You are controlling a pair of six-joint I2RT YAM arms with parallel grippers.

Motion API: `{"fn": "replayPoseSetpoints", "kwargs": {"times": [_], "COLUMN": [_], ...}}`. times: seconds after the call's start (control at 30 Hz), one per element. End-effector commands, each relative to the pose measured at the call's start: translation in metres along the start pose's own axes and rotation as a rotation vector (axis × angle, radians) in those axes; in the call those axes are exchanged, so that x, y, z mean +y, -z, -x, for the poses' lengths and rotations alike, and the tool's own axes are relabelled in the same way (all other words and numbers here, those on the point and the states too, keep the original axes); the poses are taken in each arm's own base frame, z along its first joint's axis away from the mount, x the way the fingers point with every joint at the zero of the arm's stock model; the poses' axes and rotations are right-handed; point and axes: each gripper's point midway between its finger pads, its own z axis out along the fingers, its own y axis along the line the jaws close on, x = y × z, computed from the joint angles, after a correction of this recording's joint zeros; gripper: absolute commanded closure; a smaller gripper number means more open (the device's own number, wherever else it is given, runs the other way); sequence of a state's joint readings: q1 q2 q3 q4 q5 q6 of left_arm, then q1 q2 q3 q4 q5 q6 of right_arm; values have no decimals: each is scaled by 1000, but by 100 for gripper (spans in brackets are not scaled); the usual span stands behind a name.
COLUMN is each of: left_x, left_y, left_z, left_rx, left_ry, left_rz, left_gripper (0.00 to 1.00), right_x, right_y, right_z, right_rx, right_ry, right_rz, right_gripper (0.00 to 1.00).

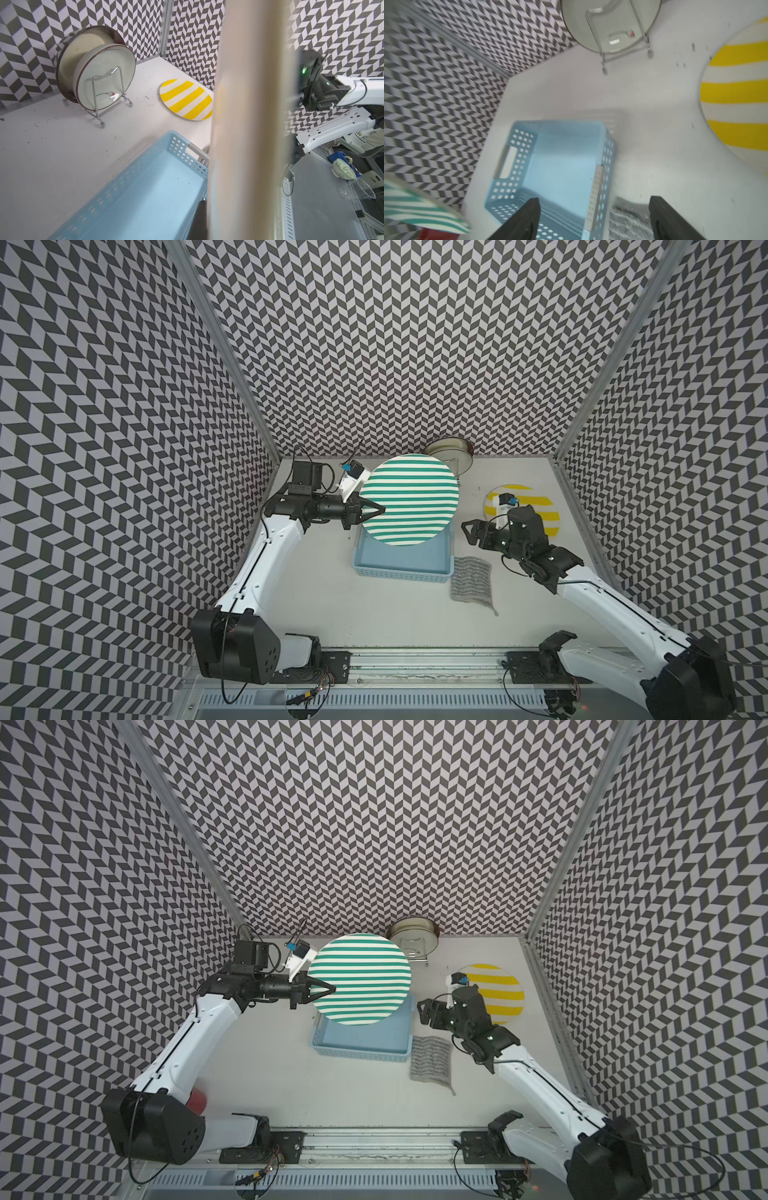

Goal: Wipe the wet plate dry
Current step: Pick up the towel at the center of the board.

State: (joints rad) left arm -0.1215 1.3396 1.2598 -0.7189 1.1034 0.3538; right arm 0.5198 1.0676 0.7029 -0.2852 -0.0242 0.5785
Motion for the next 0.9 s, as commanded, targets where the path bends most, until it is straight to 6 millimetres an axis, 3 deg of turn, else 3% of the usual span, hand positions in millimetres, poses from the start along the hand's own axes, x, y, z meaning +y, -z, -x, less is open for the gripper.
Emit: {"fn": "replayPoseSetpoints", "kwargs": {"times": [0.0, 0.2, 0.4, 0.5, 0.57, 0.67, 0.73, 0.87], "left_x": [-6, 2, 9, 15, 17, 18, 19, 20], "left_y": [4, 2, 0, -2, -3, -4, -4, -3], "left_z": [14, 10, 5, 0, -2, -5, -4, -2], "left_rx": [-59, -53, -42, -26, -17, -10, -12, -20], "left_ry": [-33, -24, -17, -8, -2, 4, 4, 9], "left_rz": [-39, -11, 8, 23, 24, 25, 28, 37], "left_gripper": [100, 100, 100, 100, 100, 100, 100, 100], "right_x": [-43, -56, -61, -68, -76, -80, -78, -69], "right_y": [8, 0, -29, -41, -44, -38, -28, 11], "right_z": [-37, -89, -118, -129, -135, -130, -115, -58], "right_rx": [28, 118, 208, 239, 254, 224, 157, -69], "right_ry": [-29, -57, -29, -26, -40, -60, -84, -115], "right_rz": [-250, -285, -310, -331, -372, -402, -401, -395], "right_gripper": [17, 21, 22, 29, 40, 68, 84, 100]}}
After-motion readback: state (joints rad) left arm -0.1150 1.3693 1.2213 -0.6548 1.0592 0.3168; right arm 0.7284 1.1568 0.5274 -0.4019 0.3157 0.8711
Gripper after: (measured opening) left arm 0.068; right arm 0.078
